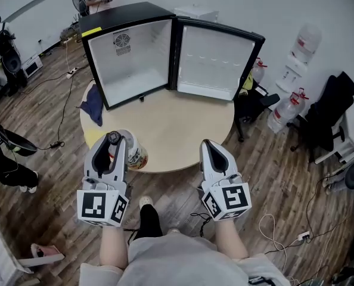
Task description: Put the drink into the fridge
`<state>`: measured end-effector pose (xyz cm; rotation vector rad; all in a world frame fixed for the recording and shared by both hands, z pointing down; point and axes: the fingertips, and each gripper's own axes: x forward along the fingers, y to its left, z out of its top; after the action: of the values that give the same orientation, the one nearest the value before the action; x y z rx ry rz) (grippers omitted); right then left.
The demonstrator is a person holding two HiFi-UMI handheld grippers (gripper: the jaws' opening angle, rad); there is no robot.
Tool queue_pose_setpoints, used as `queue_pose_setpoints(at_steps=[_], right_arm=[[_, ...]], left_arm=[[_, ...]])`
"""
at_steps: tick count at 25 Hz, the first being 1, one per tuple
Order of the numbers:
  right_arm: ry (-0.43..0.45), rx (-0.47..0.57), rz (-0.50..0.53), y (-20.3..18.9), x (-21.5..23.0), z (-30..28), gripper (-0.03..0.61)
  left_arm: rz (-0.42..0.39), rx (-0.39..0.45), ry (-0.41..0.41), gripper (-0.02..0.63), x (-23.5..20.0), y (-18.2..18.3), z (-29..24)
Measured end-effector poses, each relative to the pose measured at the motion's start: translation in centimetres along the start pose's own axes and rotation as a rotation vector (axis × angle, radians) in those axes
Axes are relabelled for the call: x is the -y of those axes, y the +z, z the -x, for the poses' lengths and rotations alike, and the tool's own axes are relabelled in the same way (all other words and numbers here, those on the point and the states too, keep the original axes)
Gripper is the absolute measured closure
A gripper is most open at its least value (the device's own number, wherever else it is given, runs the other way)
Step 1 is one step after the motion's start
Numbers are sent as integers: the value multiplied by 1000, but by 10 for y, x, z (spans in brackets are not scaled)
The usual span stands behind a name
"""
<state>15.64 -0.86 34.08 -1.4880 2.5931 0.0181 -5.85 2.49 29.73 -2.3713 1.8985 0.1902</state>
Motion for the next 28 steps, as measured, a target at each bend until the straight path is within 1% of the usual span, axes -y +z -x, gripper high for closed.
queue_pose_setpoints(at_steps=[6,15,21,28], right_arm=[[-9,2,16,-1,3,-61,568],[-30,5,22,-6,1,-158,568],[-53,6,30,-10,-5,-208,568],[-90,9,32,-18,-10,-249,568]], left_arm=[[4,1,-21,474,-35,-5,-50],[0,-1,-55,474,-101,-9,-121],[-1,-15,-89,474,-138,-14,-159],[5,-19,-134,474,-170,-22,-192]])
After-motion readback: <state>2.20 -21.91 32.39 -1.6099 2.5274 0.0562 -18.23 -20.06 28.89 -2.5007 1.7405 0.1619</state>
